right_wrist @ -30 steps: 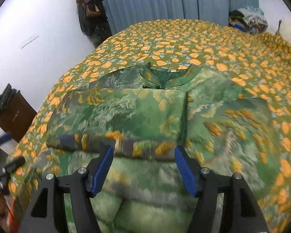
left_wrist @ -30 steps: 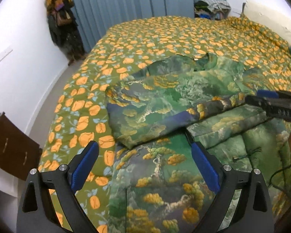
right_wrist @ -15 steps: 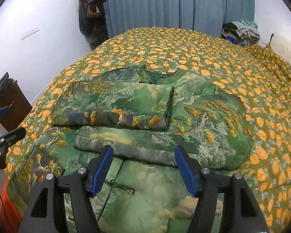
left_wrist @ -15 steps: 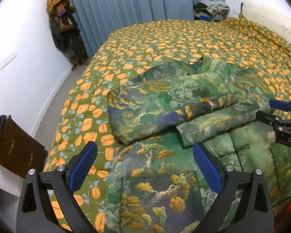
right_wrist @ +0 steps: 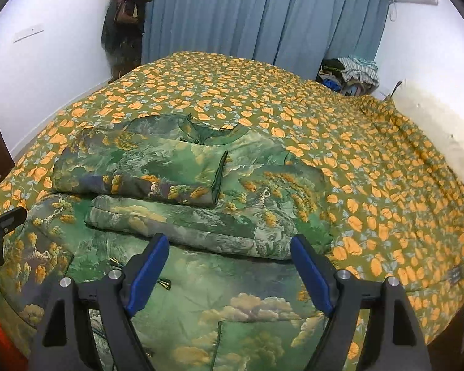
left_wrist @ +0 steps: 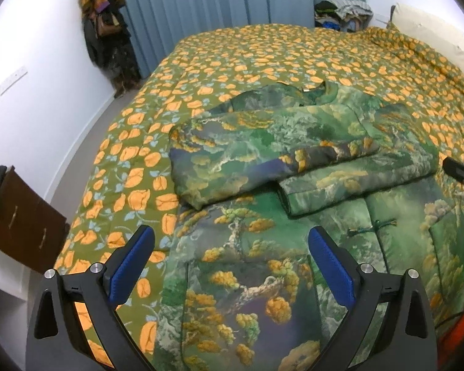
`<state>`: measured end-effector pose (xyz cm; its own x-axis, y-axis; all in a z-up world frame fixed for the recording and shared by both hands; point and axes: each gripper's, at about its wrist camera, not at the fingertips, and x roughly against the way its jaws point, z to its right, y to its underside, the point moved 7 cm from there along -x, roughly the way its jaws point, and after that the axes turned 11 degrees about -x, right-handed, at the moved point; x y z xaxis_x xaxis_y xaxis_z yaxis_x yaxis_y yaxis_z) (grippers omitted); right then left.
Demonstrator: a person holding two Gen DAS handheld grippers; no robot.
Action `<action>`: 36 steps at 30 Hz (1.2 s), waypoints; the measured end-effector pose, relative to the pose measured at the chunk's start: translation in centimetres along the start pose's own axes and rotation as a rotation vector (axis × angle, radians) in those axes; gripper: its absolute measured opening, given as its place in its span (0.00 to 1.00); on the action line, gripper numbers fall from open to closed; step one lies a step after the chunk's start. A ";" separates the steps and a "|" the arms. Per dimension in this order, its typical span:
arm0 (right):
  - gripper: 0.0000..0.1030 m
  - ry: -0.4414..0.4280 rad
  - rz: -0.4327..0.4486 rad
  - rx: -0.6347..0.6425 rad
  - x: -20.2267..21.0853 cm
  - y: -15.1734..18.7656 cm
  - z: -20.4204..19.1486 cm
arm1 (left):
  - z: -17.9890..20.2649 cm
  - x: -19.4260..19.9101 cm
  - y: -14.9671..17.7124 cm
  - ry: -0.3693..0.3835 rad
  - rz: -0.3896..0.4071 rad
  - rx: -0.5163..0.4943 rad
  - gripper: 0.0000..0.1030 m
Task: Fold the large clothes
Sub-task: 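Grasp the jacket hem with both grippers and lift it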
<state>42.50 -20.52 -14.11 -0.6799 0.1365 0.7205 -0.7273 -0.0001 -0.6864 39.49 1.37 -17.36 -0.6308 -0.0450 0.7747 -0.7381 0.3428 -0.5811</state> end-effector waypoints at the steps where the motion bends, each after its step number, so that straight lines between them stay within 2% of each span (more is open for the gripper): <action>1: 0.80 -0.009 0.000 -0.012 0.1 0.0 0.4 | -0.3 0.0 0.3 -0.002 -0.006 -0.004 0.97; 3: 0.80 -0.034 -0.013 -0.046 0.1 -0.1 1.4 | -1.2 0.0 1.2 -0.004 -0.016 -0.003 0.97; 6: 0.80 -0.090 -0.050 -0.116 0.3 0.3 5.3 | -3.9 -0.2 3.7 0.000 -0.039 0.024 0.97; 8: 0.80 -0.107 -0.105 -0.157 0.0 1.7 9.1 | -5.8 -0.9 6.2 0.032 -0.074 0.056 0.97; 12: 0.80 -0.074 -0.263 -0.188 -1.1 7.2 16.0 | -7.9 -2.5 11.2 0.148 -0.153 0.143 0.97; 13: 0.80 -0.080 -0.310 -0.193 -1.3 8.6 17.1 | -7.7 -2.9 12.5 0.212 -0.175 0.176 0.97; 15: 0.80 -0.116 -0.422 -0.237 -1.5 12.4 19.2 | -7.0 -3.3 14.0 0.284 -0.199 0.207 0.97; 18: 0.80 -0.168 -0.524 -0.302 -1.6 16.1 20.3 | -4.2 -3.6 14.9 0.410 -0.222 0.187 0.97; 20: 0.80 -0.236 -0.576 -0.325 -1.8 17.7 19.5 | -2.1 -3.6 15.0 0.480 -0.240 0.141 0.97; 23: 0.80 -0.307 -0.644 -0.314 -2.4 19.4 17.7 | -0.6 -3.7 15.2 0.452 -0.254 0.069 0.97; 25: 0.80 -0.301 -0.670 -0.291 -3.0 20.3 16.9 | -0.6 -3.6 15.2 0.462 -0.269 0.077 0.88; 26: 0.80 -0.300 -0.682 -0.291 -3.0 20.5 16.7 | -0.7 -3.4 15.1 0.466 -0.275 0.085 0.70; 27: 0.68 -0.303 -0.689 -0.298 -2.9 20.4 16.6 | -1.0 -3.1 15.1 0.460 -0.292 0.092 0.52; 28: 0.57 -0.314 -0.691 -0.304 -2.4 20.2 16.4 | -1.3 -2.9 15.1 0.453 -0.303 0.099 0.42; 29: 0.35 -0.319 -0.682 -0.302 -1.9 19.7 16.2 | -1.6 -2.6 14.9 0.461 -0.306 0.110 0.30; 30: 0.28 -0.320 -0.674 -0.295 -1.5 19.1 16.0 | -1.8 -2.3 14.6 0.480 -0.303 0.129 0.23; 32: 0.19 -0.341 -0.646 -0.283 -0.2 17.5 15.6 | -2.3 -1.3 13.8 0.498 -0.282 0.140 0.20; 36: 0.16 -0.407 -0.588 -0.301 2.5 14.4 14.6 | -3.3 1.1 11.8 0.535 -0.222 0.173 0.19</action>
<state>28.95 -34.59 -20.71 -0.2129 -0.3438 0.9146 -0.9622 0.2365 -0.1351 30.88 8.51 -22.57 -0.2825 0.3957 0.8739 -0.8947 0.2198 -0.3888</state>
